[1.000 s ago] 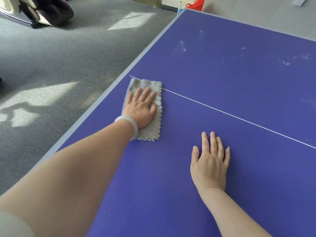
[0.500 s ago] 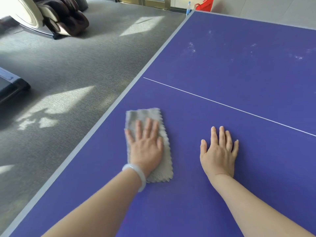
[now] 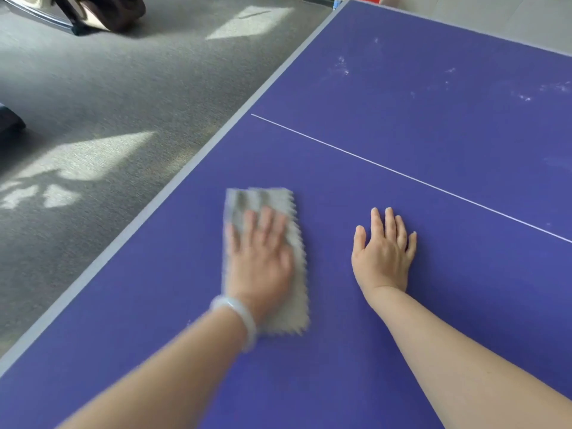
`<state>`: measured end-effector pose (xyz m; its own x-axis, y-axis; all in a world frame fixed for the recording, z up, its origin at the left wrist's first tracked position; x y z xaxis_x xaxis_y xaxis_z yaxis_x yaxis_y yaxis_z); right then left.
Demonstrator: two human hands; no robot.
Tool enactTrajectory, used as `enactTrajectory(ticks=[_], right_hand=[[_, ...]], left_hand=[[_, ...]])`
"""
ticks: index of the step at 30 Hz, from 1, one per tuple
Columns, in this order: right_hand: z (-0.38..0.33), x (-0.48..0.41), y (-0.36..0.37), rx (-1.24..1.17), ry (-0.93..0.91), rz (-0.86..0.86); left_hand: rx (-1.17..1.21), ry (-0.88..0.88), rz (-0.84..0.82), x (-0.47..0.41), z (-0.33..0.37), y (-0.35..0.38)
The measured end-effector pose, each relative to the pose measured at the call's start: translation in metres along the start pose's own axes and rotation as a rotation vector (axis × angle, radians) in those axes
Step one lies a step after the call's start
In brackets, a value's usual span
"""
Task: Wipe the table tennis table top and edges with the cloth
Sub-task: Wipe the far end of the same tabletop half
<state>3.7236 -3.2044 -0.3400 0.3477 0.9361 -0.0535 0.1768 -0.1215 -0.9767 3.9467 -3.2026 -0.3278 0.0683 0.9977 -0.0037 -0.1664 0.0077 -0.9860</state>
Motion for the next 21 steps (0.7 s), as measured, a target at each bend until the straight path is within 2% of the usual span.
enactTrajectory(ticks=[2,4,10,13,15,18,21], right_hand=[[0.001,0.0,-0.003,-0.055,0.01,0.017],[0.003,0.0,-0.004,-0.111,0.003,0.032],[0.002,0.0,-0.01,-0.179,-0.031,-0.037],[0.012,0.009,-0.028,-0.45,-0.01,-0.156],[0.034,0.044,-0.046,-0.585,0.074,-0.127],[0.082,0.136,-0.066,-0.399,0.112,-0.018],[0.135,0.227,-0.062,-0.128,0.193,-0.069]], left_hand=[[0.027,0.317,-0.036,0.074,0.066,0.011],[0.018,0.486,-0.083,0.136,0.093,0.017],[0.057,0.493,-0.193,0.157,0.065,0.005],[0.081,0.485,-0.216,0.159,0.069,0.011],[0.078,0.472,-0.218,0.159,0.068,0.011],[0.072,0.47,-0.229,0.16,0.067,0.013],[0.06,0.477,-0.232,0.16,0.066,0.015]])
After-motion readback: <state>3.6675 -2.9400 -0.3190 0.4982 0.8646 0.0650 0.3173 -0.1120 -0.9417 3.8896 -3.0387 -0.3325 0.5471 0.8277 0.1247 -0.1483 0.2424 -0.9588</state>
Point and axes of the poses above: each hand's wrist, its own x-axis away from the middle knuckle, its own y-axis out of the palm, z = x × y, the point moved 5 cm from there along -x, towards the middle knuckle, and after that the axes turned 4 degrees about -y, right-handed, at the moved point
